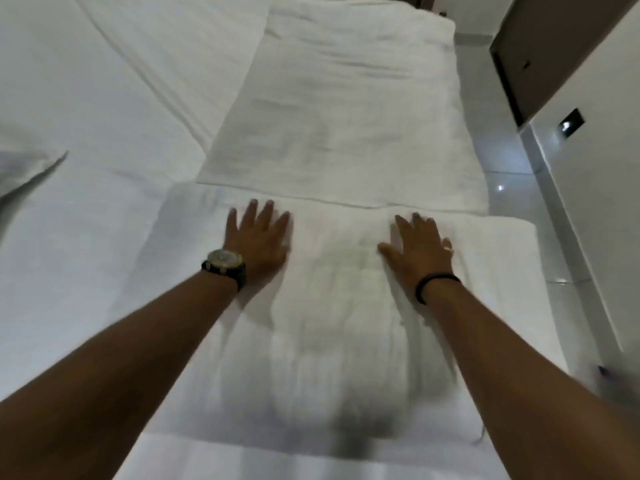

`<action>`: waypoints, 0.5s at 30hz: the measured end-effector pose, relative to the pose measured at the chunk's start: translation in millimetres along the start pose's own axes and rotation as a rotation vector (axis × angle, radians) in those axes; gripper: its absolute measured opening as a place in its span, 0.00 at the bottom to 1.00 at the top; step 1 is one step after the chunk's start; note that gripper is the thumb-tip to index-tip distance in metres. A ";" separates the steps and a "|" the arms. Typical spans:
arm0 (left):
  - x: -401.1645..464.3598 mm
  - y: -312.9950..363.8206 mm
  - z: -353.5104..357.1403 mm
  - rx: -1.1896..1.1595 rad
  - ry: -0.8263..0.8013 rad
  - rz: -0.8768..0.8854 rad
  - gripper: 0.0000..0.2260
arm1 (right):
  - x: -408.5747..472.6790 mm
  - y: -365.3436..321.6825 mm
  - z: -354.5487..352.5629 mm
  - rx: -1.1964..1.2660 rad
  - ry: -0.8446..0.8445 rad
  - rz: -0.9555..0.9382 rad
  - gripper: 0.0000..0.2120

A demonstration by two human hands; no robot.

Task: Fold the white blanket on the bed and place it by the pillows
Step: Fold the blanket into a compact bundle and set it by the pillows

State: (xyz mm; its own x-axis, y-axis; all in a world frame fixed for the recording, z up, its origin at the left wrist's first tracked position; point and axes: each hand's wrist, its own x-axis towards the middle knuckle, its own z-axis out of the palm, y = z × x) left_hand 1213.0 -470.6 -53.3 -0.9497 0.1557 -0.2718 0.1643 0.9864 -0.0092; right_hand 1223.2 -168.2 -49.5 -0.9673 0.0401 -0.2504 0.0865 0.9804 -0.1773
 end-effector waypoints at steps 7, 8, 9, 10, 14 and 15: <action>59.2 28.5 -1.4 0.038 0.068 0.186 0.37 | 38.1 8.4 17.3 -0.139 0.051 -0.062 0.36; 71.2 27.9 -6.1 0.084 0.050 0.189 0.38 | 44.3 19.3 13.8 -0.206 0.075 -0.032 0.37; 82.2 25.5 -12.4 0.130 0.037 0.170 0.37 | 48.4 34.6 8.3 -0.273 0.113 0.018 0.38; 89.8 20.3 -17.9 0.168 0.022 0.140 0.35 | 50.3 54.0 2.6 -0.323 0.151 0.066 0.39; 93.2 -3.9 -24.0 0.179 0.021 0.003 0.29 | 40.1 119.3 -17.1 -0.377 0.130 0.071 0.43; 90.0 1.3 -20.2 0.119 0.077 -0.034 0.26 | 40.7 120.4 -17.8 -0.338 0.090 0.055 0.43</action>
State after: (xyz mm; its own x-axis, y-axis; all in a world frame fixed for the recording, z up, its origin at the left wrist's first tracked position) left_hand 1122.4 -454.3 -58.3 -0.9720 0.1305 -0.1953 0.1580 0.9785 -0.1327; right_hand 1190.0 -45.2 -64.1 -0.9818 0.0971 -0.1634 0.0702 0.9841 0.1634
